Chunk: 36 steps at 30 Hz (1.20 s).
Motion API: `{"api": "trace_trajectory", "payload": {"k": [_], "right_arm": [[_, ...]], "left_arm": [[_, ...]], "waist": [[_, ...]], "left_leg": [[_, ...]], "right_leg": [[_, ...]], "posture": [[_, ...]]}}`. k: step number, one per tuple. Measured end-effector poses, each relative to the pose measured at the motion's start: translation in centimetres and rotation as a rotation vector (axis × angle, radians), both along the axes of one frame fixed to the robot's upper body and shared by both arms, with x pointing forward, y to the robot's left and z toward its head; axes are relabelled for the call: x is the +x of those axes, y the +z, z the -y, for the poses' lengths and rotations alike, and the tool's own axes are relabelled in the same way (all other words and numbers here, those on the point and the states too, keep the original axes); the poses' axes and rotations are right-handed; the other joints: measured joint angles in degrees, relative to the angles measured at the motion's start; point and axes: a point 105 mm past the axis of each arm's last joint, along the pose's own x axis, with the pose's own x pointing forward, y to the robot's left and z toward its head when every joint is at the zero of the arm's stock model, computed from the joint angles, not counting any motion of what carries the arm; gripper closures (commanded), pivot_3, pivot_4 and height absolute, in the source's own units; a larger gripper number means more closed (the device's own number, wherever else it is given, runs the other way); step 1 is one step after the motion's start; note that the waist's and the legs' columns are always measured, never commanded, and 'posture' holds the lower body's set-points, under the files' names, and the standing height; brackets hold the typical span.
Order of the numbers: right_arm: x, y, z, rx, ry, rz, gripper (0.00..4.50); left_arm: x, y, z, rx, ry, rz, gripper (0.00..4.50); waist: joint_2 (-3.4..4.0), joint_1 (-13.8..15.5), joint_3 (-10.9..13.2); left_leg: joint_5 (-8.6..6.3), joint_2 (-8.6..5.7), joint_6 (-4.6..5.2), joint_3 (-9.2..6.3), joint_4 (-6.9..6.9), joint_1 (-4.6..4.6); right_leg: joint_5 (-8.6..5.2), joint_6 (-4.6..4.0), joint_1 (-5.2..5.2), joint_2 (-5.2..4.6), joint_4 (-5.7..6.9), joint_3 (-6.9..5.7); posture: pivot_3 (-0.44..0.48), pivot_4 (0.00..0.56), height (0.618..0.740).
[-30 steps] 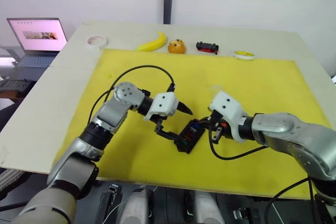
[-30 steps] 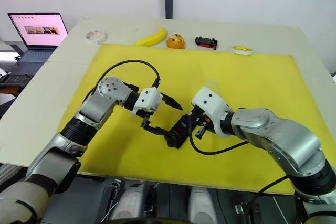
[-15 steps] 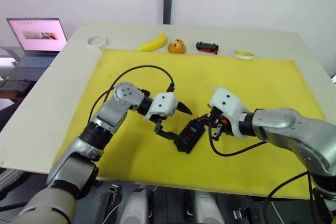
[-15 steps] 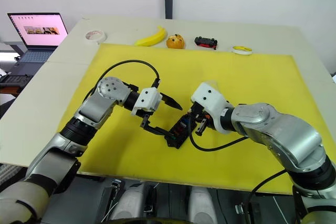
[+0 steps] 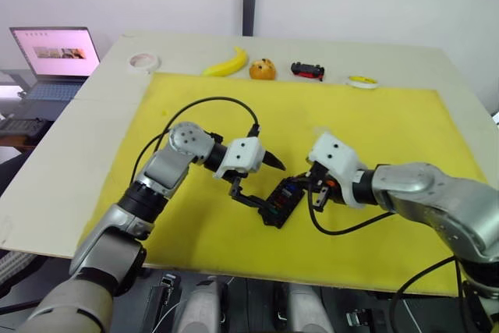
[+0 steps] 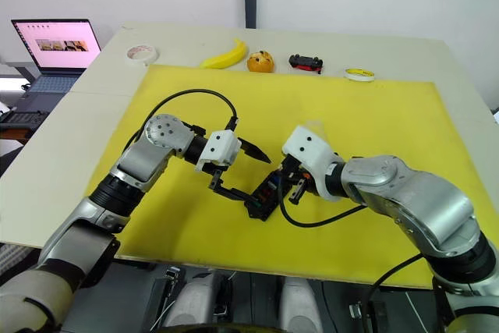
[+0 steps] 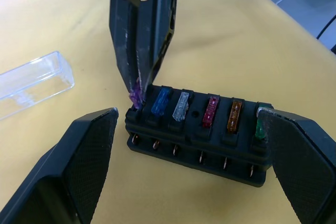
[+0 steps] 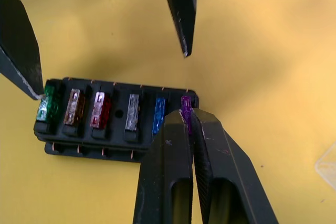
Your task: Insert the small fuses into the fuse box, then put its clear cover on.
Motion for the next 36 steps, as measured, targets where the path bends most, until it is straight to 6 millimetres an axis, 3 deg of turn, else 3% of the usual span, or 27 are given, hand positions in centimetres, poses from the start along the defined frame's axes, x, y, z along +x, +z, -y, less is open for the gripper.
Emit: {"api": "trace_trajectory", "payload": {"k": [36], "right_arm": [[0.16, 0.51, 0.14, -0.004, -0.005, 0.005, 4.5]], "left_arm": [[0.01, 0.03, 0.02, 0.0, 0.001, 0.0, 0.04]], "waist": [[0.0, -0.01, 0.0]], "left_leg": [[0.0, 0.0, 0.0, 0.0, 0.03, 0.0]], "right_leg": [[0.0, 0.0, 0.0, 0.0, 0.03, 0.0]], "posture": [[0.0, 0.15, 0.74]]}}
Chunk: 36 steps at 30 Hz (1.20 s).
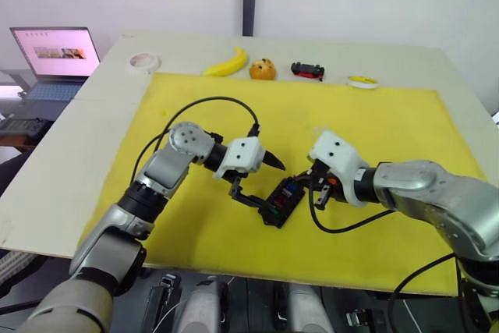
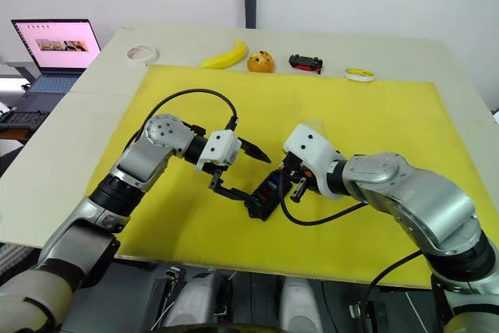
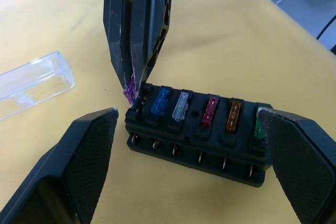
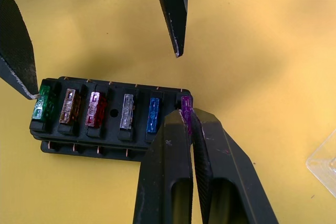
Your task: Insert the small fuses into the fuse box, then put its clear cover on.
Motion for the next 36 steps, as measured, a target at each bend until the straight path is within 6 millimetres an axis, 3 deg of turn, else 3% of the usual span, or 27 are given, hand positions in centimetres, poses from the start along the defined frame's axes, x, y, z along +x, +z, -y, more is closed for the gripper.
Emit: {"api": "trace_trajectory", "payload": {"k": [36], "right_arm": [[0.17, -0.7, -0.09, -0.034, -0.003, -0.003, 4.5]], "left_arm": [[-0.08, 0.26, 0.18, -0.008, -0.001, 0.015, 0.04]], "waist": [[0.0, 0.01, 0.0]], "left_leg": [[0.0, 0.0, 0.0, 0.0, 0.02, 0.0]], "right_leg": [[0.0, 0.0, 0.0, 0.0, 0.0, 0.0]], "posture": [[0.0, 0.15, 0.74]]}}
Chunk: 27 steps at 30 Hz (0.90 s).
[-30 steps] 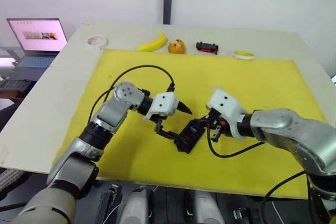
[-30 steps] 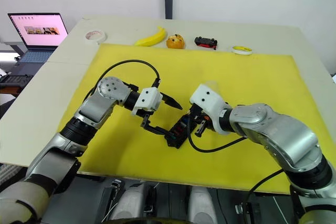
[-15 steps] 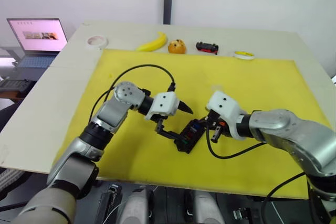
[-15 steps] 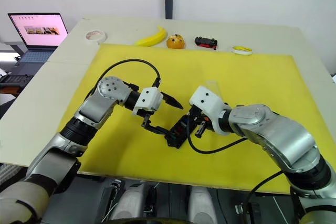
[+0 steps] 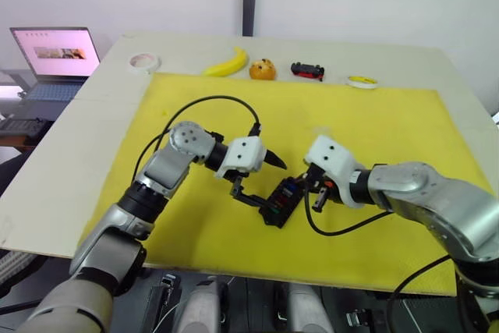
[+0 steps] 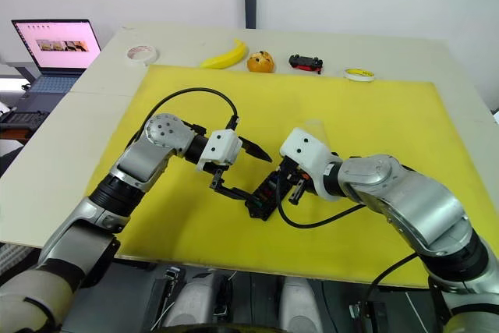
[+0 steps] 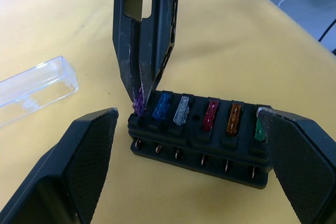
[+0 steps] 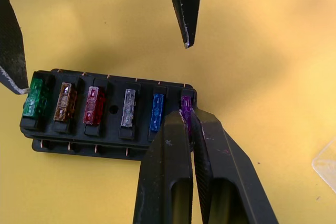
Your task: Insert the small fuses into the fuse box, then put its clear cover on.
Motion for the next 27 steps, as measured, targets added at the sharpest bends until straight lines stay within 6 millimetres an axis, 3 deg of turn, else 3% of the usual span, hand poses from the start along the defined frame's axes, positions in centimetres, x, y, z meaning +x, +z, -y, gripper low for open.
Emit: {"api": "trace_trajectory", "payload": {"k": [21, 27], "right_arm": [[0.0, 0.1, 0.4, 0.036, -0.062, -0.043, 4.5], [0.4, 1.3, 0.4, 0.038, -0.06, -0.003, 4.5]], "left_arm": [[0.0, 0.0, 0.1, -0.004, -0.004, 0.003, 0.04], [-0.1, 0.0, 0.2, -0.006, -0.006, 0.002, 0.04]], "waist": [[0.0, 0.03, 0.0], [0.0, -0.02, 0.0]], "left_leg": [[0.0, 0.0, 0.0, 0.0, 0.0, 0.0], [0.0, 0.0, 0.0, -0.01, 0.0, 0.0]], "right_leg": [[0.0, 0.0, 0.01, 0.0, 0.0, 0.0], [0.0, 0.0, 0.01, 0.0, 0.01, 0.0]], "posture": [[0.0, 0.15, 0.74], [0.0, 0.15, 0.74]]}}
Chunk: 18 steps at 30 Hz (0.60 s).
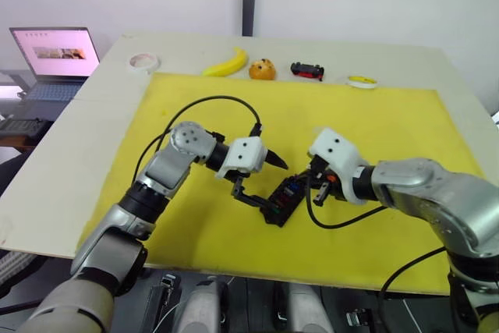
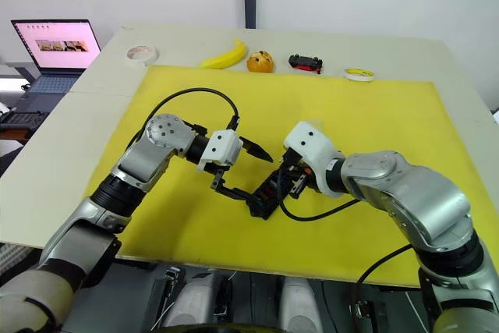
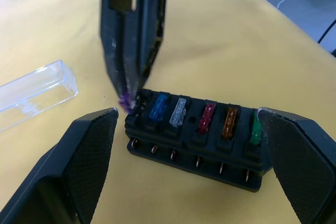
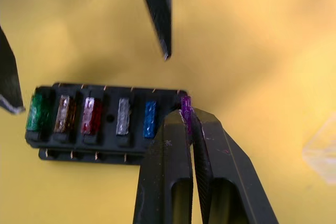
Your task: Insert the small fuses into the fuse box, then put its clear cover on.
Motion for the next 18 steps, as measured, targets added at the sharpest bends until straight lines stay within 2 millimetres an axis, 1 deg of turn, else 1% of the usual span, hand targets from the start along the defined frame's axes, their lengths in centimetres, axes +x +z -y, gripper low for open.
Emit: {"api": "trace_trajectory", "payload": {"k": [18], "right_arm": [[-0.1, -0.32, 0.23, -0.004, -0.012, -0.018, 4.5]], "left_arm": [[0.11, -0.15, -0.06, 0.007, 0.005, 0.001, 0.04]], "waist": [[0.0, 0.0, 0.0]], "left_leg": [[0.0, 0.0, 0.0, 0.0, 0.0, 0.0]], "right_leg": [[0.0, 0.0, 0.0, 0.0, 0.0, 0.0]], "posture": [[0.0, 0.15, 0.74]]}}
